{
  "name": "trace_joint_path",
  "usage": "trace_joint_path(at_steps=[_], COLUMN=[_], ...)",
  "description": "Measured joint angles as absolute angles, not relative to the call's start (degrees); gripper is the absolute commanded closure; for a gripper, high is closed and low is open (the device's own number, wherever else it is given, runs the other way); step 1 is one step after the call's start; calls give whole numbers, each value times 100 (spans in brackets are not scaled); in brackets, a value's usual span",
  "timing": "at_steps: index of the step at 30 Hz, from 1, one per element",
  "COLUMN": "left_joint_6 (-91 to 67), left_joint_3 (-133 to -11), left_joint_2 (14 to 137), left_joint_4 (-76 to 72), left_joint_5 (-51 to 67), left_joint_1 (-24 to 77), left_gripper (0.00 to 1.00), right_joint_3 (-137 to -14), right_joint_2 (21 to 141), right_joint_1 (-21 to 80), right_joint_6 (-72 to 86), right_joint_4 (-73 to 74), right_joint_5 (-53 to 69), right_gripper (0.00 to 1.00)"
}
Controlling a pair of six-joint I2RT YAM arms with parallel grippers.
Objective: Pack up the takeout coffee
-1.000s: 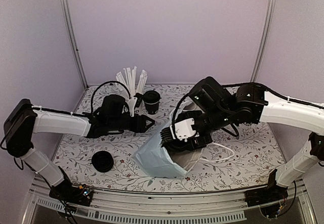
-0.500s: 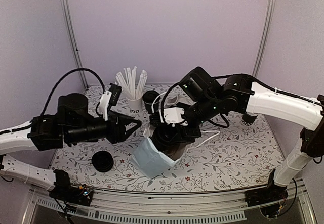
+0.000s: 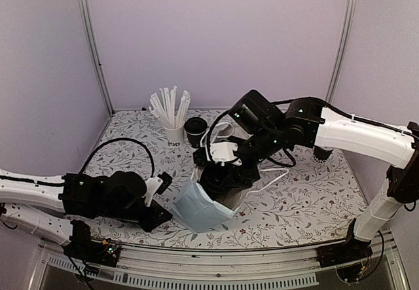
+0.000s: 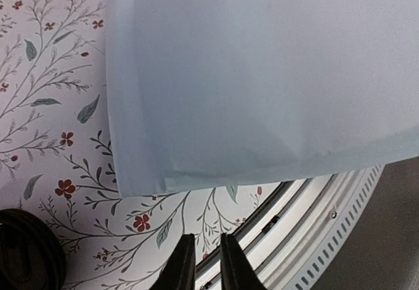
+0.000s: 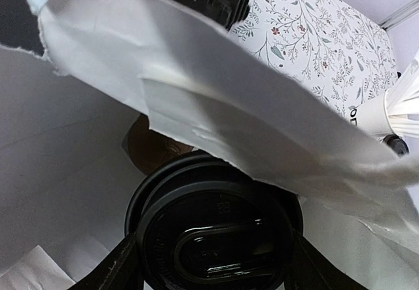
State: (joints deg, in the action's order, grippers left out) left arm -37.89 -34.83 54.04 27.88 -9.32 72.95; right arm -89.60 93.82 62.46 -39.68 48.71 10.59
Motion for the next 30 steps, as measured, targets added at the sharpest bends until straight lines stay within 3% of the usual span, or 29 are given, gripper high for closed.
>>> trace_joint_path(at_steps=[4, 18, 30], left_joint_6=[-3712, -3402, -2759], left_joint_3=[-3361, -3201, -3603], left_joint_2=[6110, 6692, 6932], left_joint_4=[2314, 762, 679], left_joint_5=[-725, -523, -255], left_joint_1=[7155, 5461, 5201], left_gripper=[84, 81, 79], right_joint_3=[-8956, -8814, -8427], right_joint_2=[9382, 9233, 8993], right_joint_1=[6246, 6337, 6348], right_joint_6=[-3972, -4254, -4722], right_joint_4=[4884, 5461, 5347], right_joint_5=[1009, 1774, 746], right_gripper=[57, 57, 57])
